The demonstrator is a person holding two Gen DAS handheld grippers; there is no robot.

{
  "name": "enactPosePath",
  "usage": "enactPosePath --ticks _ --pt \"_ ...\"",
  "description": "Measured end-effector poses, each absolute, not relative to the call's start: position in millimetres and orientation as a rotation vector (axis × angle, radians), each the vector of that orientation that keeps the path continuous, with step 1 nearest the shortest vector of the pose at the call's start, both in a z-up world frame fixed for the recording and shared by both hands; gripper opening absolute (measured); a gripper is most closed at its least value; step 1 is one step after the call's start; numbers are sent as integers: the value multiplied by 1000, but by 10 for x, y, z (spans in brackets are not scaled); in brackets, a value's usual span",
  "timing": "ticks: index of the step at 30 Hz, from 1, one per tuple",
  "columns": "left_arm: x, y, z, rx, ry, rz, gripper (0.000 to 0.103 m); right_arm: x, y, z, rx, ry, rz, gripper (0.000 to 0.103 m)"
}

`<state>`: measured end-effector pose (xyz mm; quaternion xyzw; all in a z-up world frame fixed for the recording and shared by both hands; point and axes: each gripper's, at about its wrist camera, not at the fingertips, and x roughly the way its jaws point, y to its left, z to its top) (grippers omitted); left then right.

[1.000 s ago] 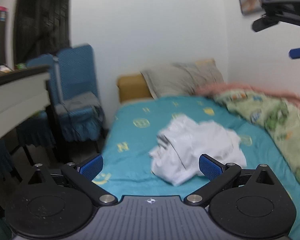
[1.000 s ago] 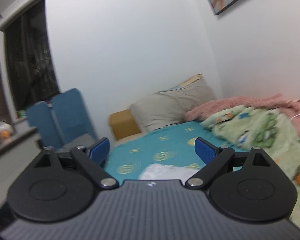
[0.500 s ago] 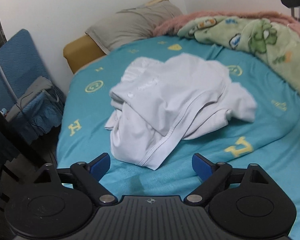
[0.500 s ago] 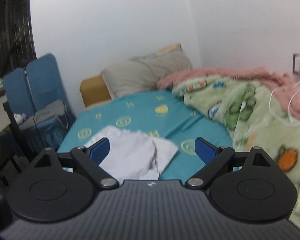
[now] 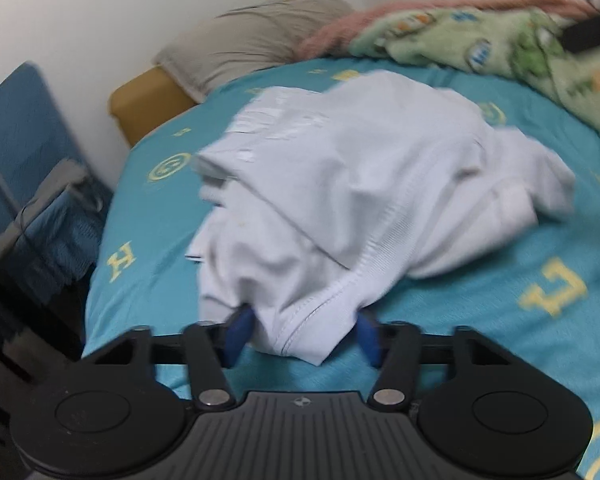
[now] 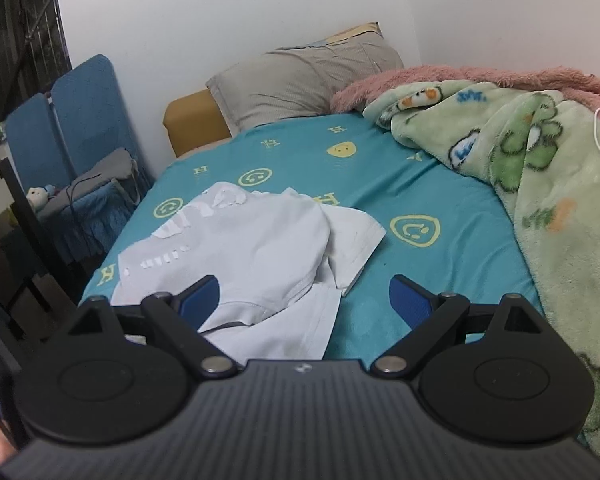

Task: Fold clothes
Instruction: 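Grasp the white T-shirt edge with the left gripper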

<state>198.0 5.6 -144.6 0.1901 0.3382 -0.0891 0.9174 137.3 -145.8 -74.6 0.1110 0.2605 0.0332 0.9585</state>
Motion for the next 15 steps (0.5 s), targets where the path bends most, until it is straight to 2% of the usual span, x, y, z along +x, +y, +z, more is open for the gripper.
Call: enactPosePath --ticks 1,3,8,15 --pt "1977 93 -1393 369 678 -174 25 1368 -1454 -741 220 520 65 93" --pt "1970 166 -1287 326 643 -156 14 1348 -1444 -723 208 501 61 93" --pt "1769 250 -847 230 511 -138 11 1251 -1457 -655 205 450 61 93" --pt "1150 184 -215 130 424 -179 9 1064 -1462 -520 199 389 48 93"
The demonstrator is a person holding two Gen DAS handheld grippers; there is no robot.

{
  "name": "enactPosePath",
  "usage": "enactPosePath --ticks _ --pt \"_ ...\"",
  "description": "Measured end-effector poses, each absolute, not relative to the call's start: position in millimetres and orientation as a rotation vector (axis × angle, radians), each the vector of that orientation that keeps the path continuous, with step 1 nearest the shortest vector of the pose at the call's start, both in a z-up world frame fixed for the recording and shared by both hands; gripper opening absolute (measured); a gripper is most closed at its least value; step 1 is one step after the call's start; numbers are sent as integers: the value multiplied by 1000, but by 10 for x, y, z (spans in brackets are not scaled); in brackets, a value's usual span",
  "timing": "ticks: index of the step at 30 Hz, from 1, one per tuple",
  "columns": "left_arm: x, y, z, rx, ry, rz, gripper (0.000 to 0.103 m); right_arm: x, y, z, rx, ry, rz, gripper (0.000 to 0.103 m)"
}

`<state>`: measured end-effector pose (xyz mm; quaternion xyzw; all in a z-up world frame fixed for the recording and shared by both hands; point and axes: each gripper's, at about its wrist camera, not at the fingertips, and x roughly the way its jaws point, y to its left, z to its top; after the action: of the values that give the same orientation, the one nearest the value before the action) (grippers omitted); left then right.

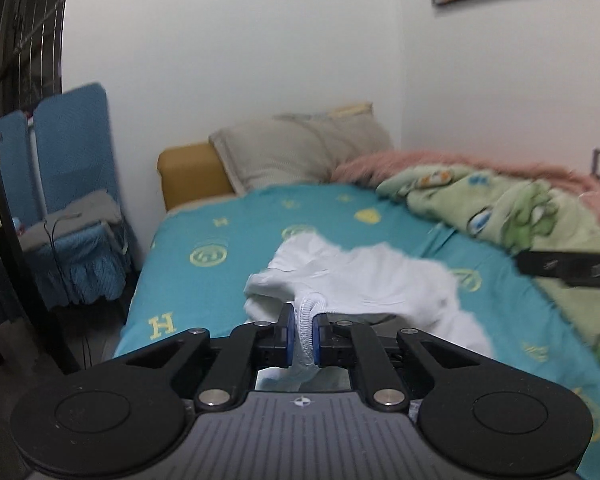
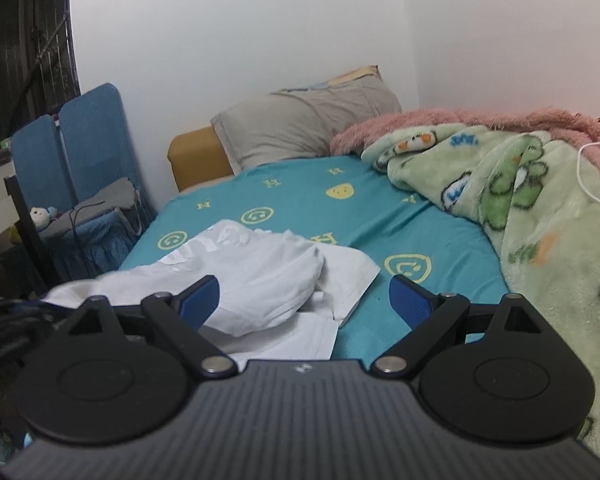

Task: Fold clothes
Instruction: 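Grasp the white T-shirt edge with the left gripper, then lift the T-shirt with the left gripper and shake it loose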

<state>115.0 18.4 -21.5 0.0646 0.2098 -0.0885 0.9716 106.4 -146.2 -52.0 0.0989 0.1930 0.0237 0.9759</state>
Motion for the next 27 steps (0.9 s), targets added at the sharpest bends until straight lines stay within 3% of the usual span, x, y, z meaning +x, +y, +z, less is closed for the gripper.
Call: enactPosePath --ticks 13,27 --pt "347 566 186 10 412 -198 8 661 -1245 -286 240 372 193 93" --pt "470 873 150 -121 434 -199 9 1068 -480 -685 144 501 429 93"
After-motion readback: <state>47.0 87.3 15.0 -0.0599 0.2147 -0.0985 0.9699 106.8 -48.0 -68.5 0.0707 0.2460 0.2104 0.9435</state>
